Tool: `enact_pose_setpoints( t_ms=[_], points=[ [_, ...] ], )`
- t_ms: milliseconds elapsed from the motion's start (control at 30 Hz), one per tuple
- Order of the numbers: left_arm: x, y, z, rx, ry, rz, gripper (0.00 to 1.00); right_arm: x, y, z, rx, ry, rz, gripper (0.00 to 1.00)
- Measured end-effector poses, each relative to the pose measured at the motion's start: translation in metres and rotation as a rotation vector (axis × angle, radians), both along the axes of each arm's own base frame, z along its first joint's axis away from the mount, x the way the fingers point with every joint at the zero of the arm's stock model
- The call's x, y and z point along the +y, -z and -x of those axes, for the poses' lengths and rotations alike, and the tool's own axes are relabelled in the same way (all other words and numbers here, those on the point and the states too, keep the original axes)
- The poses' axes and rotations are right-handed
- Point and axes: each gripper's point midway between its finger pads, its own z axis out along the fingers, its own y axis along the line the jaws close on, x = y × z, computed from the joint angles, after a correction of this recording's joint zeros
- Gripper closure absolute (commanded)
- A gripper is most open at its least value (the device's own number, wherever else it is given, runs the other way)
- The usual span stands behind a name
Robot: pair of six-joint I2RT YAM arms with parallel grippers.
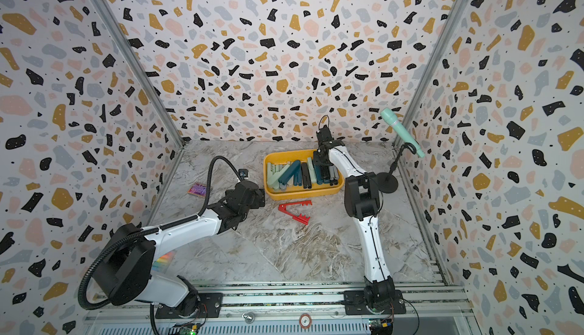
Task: Put the pruning pliers into the storage box
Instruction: Place the pruning pliers in the storage box.
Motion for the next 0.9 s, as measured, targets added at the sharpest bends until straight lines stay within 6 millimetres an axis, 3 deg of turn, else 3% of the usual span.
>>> enact_pose_setpoints(
  t_ms=[267, 600, 733, 800, 900],
  points=[
    [0.000, 0.000, 0.000, 0.000, 0.000, 0.001, 0.02, 0.003, -0.013, 0.006, -0.021, -0.007, -0.002, 0.46],
    [0.000, 0.000, 0.000, 0.000, -0.002, 0.003, 0.02, 0.009, -0.090, 0.017, -0.169, -0.048, -0.031, 0.44],
    [0.000, 0.000, 0.000, 0.001, -0.003, 0.003, 0.02, 0.017, -0.106, 0.047, -0.213, -0.150, -0.017, 0.46],
    [0.000, 0.000, 0.000, 0.000, -0.004, 0.002, 0.02, 0.026, -0.108, 0.071, -0.230, -0.233, -0.006, 0.49],
    [0.002, -0.001, 0.000, -0.005, -0.012, 0.004, 0.01, 0.046, -0.103, 0.122, -0.250, -0.403, 0.005, 0.52]
  ],
)
